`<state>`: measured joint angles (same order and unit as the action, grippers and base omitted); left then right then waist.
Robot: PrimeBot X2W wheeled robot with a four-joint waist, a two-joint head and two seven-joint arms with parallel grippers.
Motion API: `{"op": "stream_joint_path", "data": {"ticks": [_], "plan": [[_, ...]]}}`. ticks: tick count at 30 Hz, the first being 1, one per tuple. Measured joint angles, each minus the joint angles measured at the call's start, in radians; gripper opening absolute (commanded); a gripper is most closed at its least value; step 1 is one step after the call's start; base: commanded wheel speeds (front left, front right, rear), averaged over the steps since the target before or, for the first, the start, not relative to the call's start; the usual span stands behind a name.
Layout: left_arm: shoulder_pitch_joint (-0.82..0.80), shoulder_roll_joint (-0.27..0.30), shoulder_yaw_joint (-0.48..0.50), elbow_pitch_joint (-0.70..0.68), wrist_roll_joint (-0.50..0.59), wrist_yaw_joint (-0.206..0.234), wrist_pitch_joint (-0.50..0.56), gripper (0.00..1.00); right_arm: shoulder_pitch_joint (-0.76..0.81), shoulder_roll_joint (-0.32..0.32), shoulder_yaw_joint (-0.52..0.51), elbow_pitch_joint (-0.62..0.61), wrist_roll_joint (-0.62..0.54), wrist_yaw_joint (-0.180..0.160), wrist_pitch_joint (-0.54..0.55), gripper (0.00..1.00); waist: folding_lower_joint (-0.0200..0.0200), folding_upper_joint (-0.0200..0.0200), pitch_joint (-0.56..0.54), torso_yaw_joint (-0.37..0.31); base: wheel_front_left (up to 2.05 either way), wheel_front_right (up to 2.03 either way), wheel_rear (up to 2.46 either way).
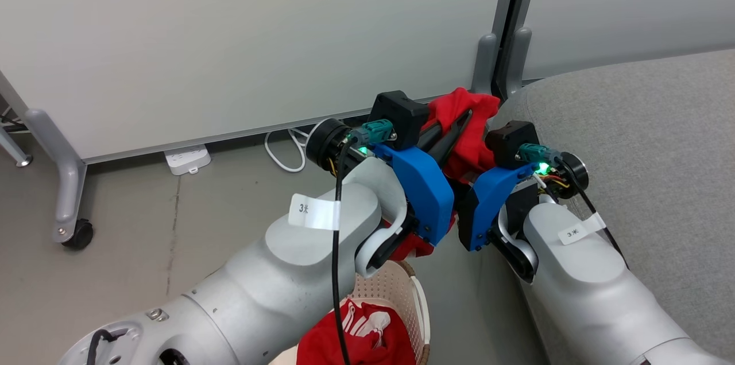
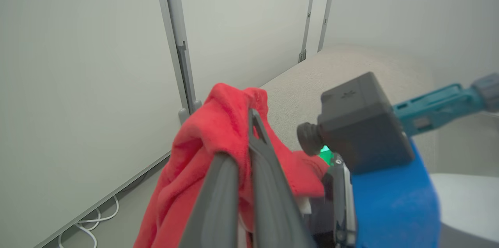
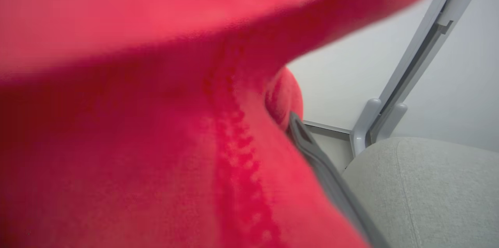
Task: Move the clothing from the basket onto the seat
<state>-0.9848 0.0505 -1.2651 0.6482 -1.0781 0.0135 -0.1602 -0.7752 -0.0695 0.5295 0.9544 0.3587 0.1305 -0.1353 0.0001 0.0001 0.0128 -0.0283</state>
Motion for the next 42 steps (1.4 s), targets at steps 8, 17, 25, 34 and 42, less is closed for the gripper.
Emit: {"op": "stream_joint_path", "data": {"ticks": [8, 17, 25, 34, 42], "plan": [[-0.001, 0.0, -0.007, 0.015, -0.014, -0.001, -0.007, 0.0, -0.022, -0.01, 0.08, 0.028, 0.082, 0.0, -0.035, 0.0, 0.0, 0.0, 0.002, -0.002, 0.0, 0.0, 0.0], [-0.001, 0.0, -0.009, 0.056, -0.033, 0.004, -0.019, 0.0, -0.022, -0.018, 0.122, 0.067, 0.14, 0.0, -0.066, 0.0, 0.0, 0.0, -0.001, -0.009, 0.0, 0.0, 0.0], [-0.001, -0.001, -0.011, 0.075, -0.048, 0.002, -0.027, 0.0, -0.041, -0.02, 0.148, 0.093, 0.175, 0.0, -0.082, 0.0, 0.0, 0.0, -0.004, -0.015, 0.0, 0.0, 0.0], [-0.001, -0.001, -0.013, 0.083, -0.056, -0.001, -0.028, 0.0, -0.042, -0.02, 0.176, 0.116, 0.205, 0.0, -0.095, 0.0, -0.0001, 0.0, -0.012, -0.015, 0.0, 0.0, 0.0], [0.037, -0.001, -0.012, 0.081, -0.076, -0.001, -0.06, 1.0, -0.046, -0.024, 0.19, 0.126, 0.242, 0.0, -0.108, 0.0, -0.0001, 0.0, -0.017, -0.016, 0.0, 0.0, 0.0]]}}
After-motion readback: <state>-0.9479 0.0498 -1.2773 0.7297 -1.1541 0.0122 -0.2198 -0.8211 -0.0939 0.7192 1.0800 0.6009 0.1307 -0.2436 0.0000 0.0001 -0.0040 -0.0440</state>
